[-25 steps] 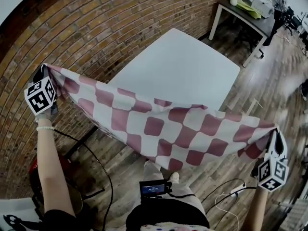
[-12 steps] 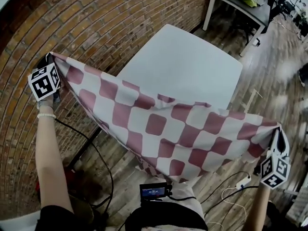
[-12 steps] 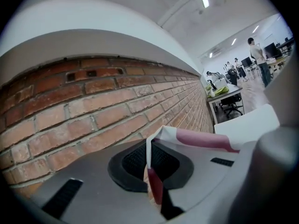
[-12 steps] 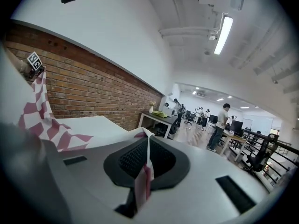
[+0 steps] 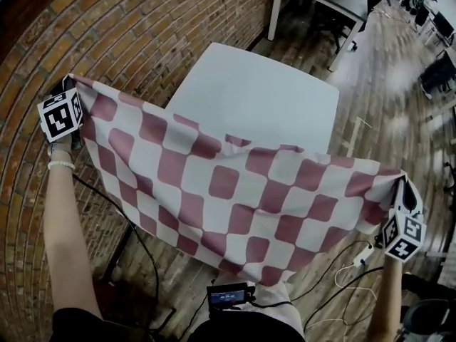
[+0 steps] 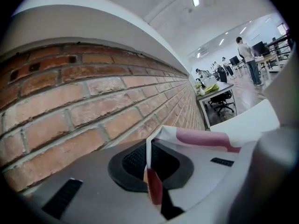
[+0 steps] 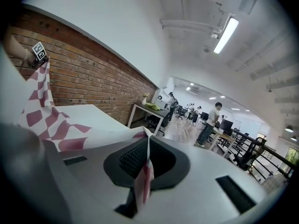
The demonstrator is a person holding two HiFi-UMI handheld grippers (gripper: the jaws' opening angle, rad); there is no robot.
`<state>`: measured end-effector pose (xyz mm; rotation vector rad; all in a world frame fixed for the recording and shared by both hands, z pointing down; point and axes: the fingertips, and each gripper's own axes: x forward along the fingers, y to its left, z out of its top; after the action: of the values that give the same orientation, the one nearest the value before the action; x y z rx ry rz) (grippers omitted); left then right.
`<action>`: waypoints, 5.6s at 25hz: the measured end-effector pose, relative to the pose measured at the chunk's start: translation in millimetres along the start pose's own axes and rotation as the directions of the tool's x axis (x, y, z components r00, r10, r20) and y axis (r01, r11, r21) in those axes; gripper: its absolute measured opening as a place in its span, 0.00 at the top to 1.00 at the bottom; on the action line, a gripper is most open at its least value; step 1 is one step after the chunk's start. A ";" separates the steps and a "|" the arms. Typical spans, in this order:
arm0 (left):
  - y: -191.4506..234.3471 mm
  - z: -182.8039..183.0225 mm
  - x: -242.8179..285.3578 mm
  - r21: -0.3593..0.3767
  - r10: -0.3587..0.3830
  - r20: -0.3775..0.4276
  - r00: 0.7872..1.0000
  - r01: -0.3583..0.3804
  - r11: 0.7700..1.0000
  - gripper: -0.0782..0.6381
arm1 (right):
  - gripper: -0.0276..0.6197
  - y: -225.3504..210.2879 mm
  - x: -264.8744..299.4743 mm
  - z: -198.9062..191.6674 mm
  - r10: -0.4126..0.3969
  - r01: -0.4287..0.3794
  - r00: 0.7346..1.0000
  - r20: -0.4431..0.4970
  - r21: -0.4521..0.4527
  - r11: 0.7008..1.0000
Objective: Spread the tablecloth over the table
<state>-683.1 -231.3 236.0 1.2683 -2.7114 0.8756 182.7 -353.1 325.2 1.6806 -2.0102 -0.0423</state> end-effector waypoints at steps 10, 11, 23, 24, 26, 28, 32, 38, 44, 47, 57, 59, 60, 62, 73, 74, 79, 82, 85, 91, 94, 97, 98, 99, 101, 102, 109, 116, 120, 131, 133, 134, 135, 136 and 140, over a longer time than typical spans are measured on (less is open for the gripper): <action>-78.3 24.8 69.5 0.093 -0.098 0.003 0.995 0.097 0.991 0.87 | 0.91 -28.0 51.8 -34.4 -0.111 0.109 0.990 -0.088 -0.029 0.994; -84.5 27.6 74.9 0.099 -0.105 0.005 0.994 0.104 0.990 0.87 | 0.91 -30.7 57.8 -34.7 -0.121 0.118 0.988 -0.091 -0.036 0.992; -136.9 46.4 132.2 0.178 -0.154 -0.010 0.988 0.153 0.972 0.87 | 0.91 -63.3 131.2 -28.6 -0.224 0.214 0.969 -0.107 -0.098 0.972; -137.5 50.4 136.4 0.172 -0.148 -0.007 0.989 0.147 0.974 0.87 | 0.91 -66.2 136.3 -27.5 -0.232 0.223 0.967 -0.105 -0.095 0.970; -140.3 59.0 144.5 0.155 -0.137 0.002 0.991 0.135 0.979 0.87 | 0.91 -72.3 144.6 -27.9 -0.250 0.242 0.963 -0.104 -0.086 0.967; -146.5 64.0 151.8 0.137 -0.135 0.005 0.991 0.134 0.982 0.87 | 0.91 -77.4 151.5 -32.6 -0.264 0.257 0.958 -0.109 -0.069 0.964; -168.7 54.1 162.8 0.152 -0.161 -0.012 0.987 0.161 0.975 0.87 | 0.91 -76.7 164.2 -52.8 -0.260 0.257 0.956 -0.138 -0.043 0.966; -216.2 4.0 177.1 0.195 -0.231 -0.089 0.969 0.245 0.950 0.87 | 0.91 -51.6 188.3 -88.8 -0.204 0.194 0.957 -0.205 -0.065 0.979; -257.1 -40.2 183.2 0.229 -0.316 -0.165 0.934 0.348 0.909 0.87 | 0.91 -24.7 203.6 -132.2 -0.127 0.115 0.941 -0.315 -0.055 0.992; -266.7 -64.6 184.0 0.260 -0.334 -0.230 0.914 0.389 0.884 0.87 | 0.91 -1.6 209.1 -158.2 -0.057 0.051 0.924 -0.378 -0.025 0.998; -297.0 -93.6 153.0 0.162 -0.510 -0.370 0.777 0.595 0.788 0.62 | 0.69 20.1 208.0 -166.8 0.105 -0.022 0.935 -0.339 0.240 0.971; -293.5 -99.2 141.7 0.152 -0.520 -0.395 0.757 0.612 0.776 0.57 | 0.64 22.7 201.7 -160.9 0.134 -0.042 0.940 -0.315 0.281 0.959; -292.0 -102.3 135.9 0.149 -0.523 -0.402 0.752 0.617 0.772 0.57 | 0.64 24.6 196.8 -159.3 0.148 -0.055 0.941 -0.306 0.294 0.954; -288.7 -107.8 124.5 0.146 -0.529 -0.403 0.747 0.623 0.768 0.56 | 0.64 32.5 184.8 -156.0 0.179 -0.084 0.941 -0.286 0.316 0.945; -269.8 -150.8 -0.6 0.075 -0.621 -0.274 0.734 0.660 0.747 0.56 | 0.64 138.7 68.8 -132.4 0.378 -0.307 0.916 -0.137 0.370 0.877; -266.3 -161.0 -10.7 0.061 -0.621 -0.280 0.732 0.659 0.750 0.56 | 0.64 149.4 58.3 -134.6 0.389 -0.316 0.912 -0.133 0.379 0.870; -244.6 -206.7 -46.9 -0.033 -0.608 -0.307 0.732 0.631 0.775 0.56 | 0.64 195.2 19.3 -153.2 0.410 -0.315 0.899 -0.155 0.422 0.850; -235.2 -240.7 -56.8 -0.082 -0.596 -0.359 0.718 0.612 0.787 0.56 | 0.64 218.4 9.0 -167.3 0.424 -0.304 0.887 -0.183 0.461 0.834; -229.9 -262.4 -56.7 -0.098 -0.584 -0.400 0.707 0.601 0.794 0.56 | 0.64 236.0 8.8 -179.8 0.432 -0.291 0.878 -0.207 0.487 0.823; -235.1 -279.0 -53.0 -0.195 -0.624 -0.421 0.659 0.606 0.771 0.57 | 0.64 248.2 9.6 -191.4 0.414 -0.240 0.879 -0.235 0.533 0.812; -243.2 -277.1 -57.1 -0.203 -0.664 -0.408 0.627 0.647 0.735 0.65 | 0.67 247.3 7.5 -191.9 0.383 -0.213 0.896 -0.224 0.541 0.814; -250.0 -273.3 -55.2 -0.209 -0.683 -0.405 0.608 0.666 0.716 0.72 | 0.67 245.9 12.8 -191.7 0.367 -0.188 0.903 -0.223 0.563 0.805; -251.1 -272.6 -53.7 -0.212 -0.686 -0.406 0.604 0.668 0.713 0.72 | 0.67 245.3 15.2 -191.5 0.366 -0.185 0.903 -0.223 0.567 0.803; -252.1 -271.9 -51.9 -0.211 -0.688 -0.408 0.601 0.671 0.711 0.72 | 0.67 244.7 17.7 -191.2 0.366 -0.185 0.904 -0.223 0.566 0.803; -255.0 -269.0 -47.2 -0.197 -0.684 -0.413 0.601 0.674 0.712 0.72 | 0.67 243.7 23.7 -189.4 0.364 -0.187 0.904 -0.223 0.560 0.807; -257.2 -266.8 -44.0 -0.189 -0.681 -0.414 0.604 0.675 0.713 0.72 | 0.67 243.0 27.6 -188.0 0.362 -0.187 0.905 -0.223 0.557 0.809; -278.0 -247.3 -16.0 -0.181 -0.672 -0.404 0.620 0.666 0.723 0.72 | 0.67 235.1 61.8 -177.8 0.343 -0.174 0.913 -0.221 0.549 0.818; -301.1 -224.8 15.7 -0.167 -0.675 -0.392 0.626 0.673 0.721 0.73 | 0.67 224.4 100.5 -165.2 0.328 -0.167 0.922 -0.205 0.555 0.815; -314.7 -211.4 34.5 -0.151 -0.672 -0.386 0.632 0.675 0.722 0.73 | 0.67 218.3 124.2 -158.5 0.322 -0.163 0.926 -0.198 0.561 0.812; -341.8 -183.5 69.4 -0.130 -0.669 -0.371 0.644 0.678 0.724 0.73 | 0.67 204.7 173.0 -144.7 0.324 -0.159 0.925 -0.196 0.576 0.802; -344.8 -180.8 73.4 -0.137 -0.672 -0.363 0.646 0.676 0.724 0.73 | 0.67 203.1 178.8 -143.2 0.326 -0.159 0.925 -0.196 0.578 0.800; -345.9 -179.4 75.6 -0.138 -0.671 -0.359 0.649 0.674 0.725 0.73 | 0.67 202.7 181.8 -142.1 0.326 -0.159 0.925 -0.196 0.579 0.800; -346.8 -177.9 77.9 -0.139 -0.669 -0.354 0.653 0.671 0.728 0.73 | 0.67 202.4 185.0 -140.8 0.325 -0.159 0.925 -0.195 0.579 0.800; -347.7 -176.2 80.3 -0.139 -0.666 -0.349 0.659 0.667 0.732 0.73 | 0.67 202.0 188.4 -139.4 0.323 -0.158 0.926 -0.196 0.577 0.801; -352.0 -171.1 87.3 -0.149 -0.653 -0.330 0.681 0.646 0.749 0.73 | 0.67 198.6 200.1 -135.4 0.320 -0.154 0.926 -0.199 0.573 0.805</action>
<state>-526.1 -387.4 570.3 1.6920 -1.7579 0.8593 36.3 -452.5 583.2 1.5992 -2.1017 0.9053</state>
